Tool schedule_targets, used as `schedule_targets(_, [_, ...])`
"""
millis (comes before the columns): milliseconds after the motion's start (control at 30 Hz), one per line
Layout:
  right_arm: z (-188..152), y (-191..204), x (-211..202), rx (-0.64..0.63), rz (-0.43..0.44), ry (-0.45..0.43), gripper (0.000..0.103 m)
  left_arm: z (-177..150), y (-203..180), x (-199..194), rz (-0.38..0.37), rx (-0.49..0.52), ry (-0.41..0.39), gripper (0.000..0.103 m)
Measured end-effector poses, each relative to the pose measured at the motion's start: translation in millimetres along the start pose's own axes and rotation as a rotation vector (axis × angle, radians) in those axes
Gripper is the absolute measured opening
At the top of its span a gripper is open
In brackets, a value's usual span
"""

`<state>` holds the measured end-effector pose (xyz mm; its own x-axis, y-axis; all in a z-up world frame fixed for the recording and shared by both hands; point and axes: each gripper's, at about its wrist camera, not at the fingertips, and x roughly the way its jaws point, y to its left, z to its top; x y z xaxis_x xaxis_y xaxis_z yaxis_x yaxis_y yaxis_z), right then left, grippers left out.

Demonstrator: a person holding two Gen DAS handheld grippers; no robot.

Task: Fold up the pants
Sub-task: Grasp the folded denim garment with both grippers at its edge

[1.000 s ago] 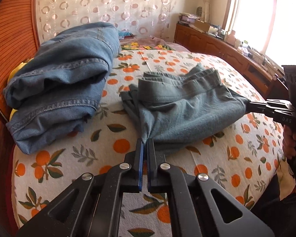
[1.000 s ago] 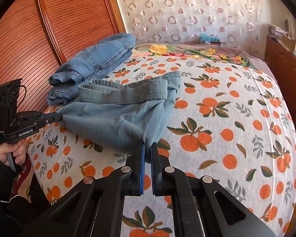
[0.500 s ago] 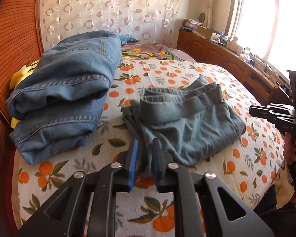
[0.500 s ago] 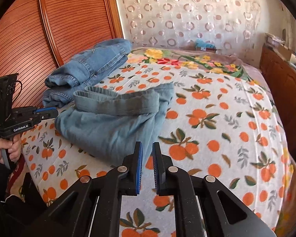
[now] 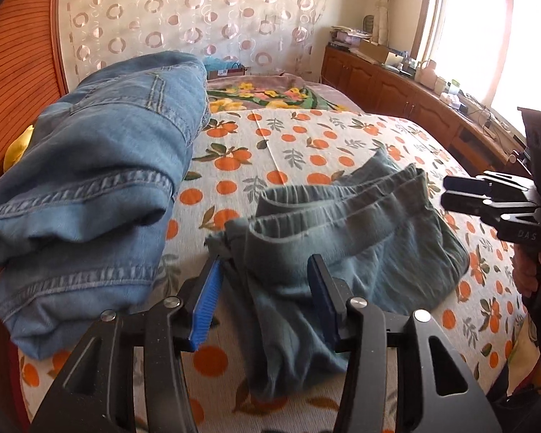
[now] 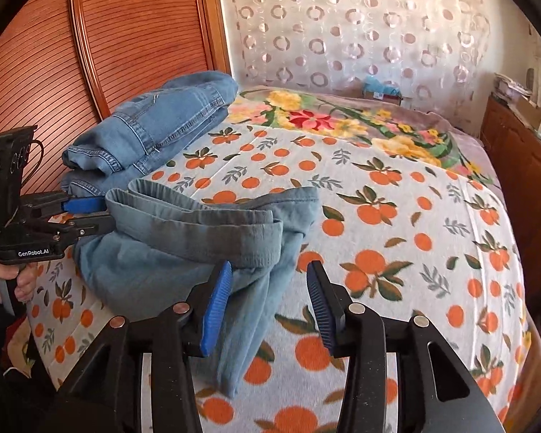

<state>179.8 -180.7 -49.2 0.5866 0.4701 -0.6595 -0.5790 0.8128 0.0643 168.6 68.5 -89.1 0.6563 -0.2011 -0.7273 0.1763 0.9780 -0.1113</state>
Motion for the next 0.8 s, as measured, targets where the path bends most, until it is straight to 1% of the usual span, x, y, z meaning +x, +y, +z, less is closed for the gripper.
schedule_targets(100, [8.5,-4.8,15.4,0.003,0.018,0.028,0.045,5.8,1.5,6.3,-0.009,0.011,0.002,0.049])
schedule_targets(233, [17.4,-10.5,26.7,0.007,0.062,0.03,0.045,11.2,4.4,12.0,-0.025,0.021,-0.001,0.049])
schedule_targets(300, [20.0,-13.3,30.9,0.016,0.086,0.029,0.045,14.2,3.9,13.0,-0.041,0.035,-0.009,0.047])
schedule_targets(367, [22.2,-13.9,35.7,0.013,0.097,0.032,0.045,15.6,3.2,13.8,-0.047,0.044,-0.008,0.041])
schedule_targets(400, [22.9,-13.4,38.0,0.008,0.1,0.032,0.043,16.3,3.5,14.3,-0.05,0.047,-0.006,0.04])
schedule_targets(433, [23.3,-12.9,40.7,0.004,0.105,0.033,0.033,16.9,3.4,15.3,-0.053,0.05,-0.004,0.037])
schedule_targets(500, [24.2,-11.9,46.4,-0.012,0.107,0.043,0.029,18.1,2.5,16.6,-0.053,0.056,-0.002,0.032])
schedule_targets(567, [25.3,-11.3,49.7,-0.025,0.103,0.048,0.024,18.9,2.1,17.5,-0.054,0.065,-0.003,0.024])
schedule_targets(633, [26.7,-14.5,49.6,-0.018,0.108,0.043,0.017,20.4,2.1,17.2,-0.05,0.067,-0.013,0.022])
schedule_targets(700, [28.7,-17.5,48.7,-0.008,0.112,0.024,0.015,22.7,2.3,15.0,-0.042,0.063,-0.038,0.018])
schedule_targets(800, [30.5,-21.0,45.9,0.02,0.101,-0.024,0.014,27.5,2.3,13.0,-0.021,0.055,-0.06,0.017])
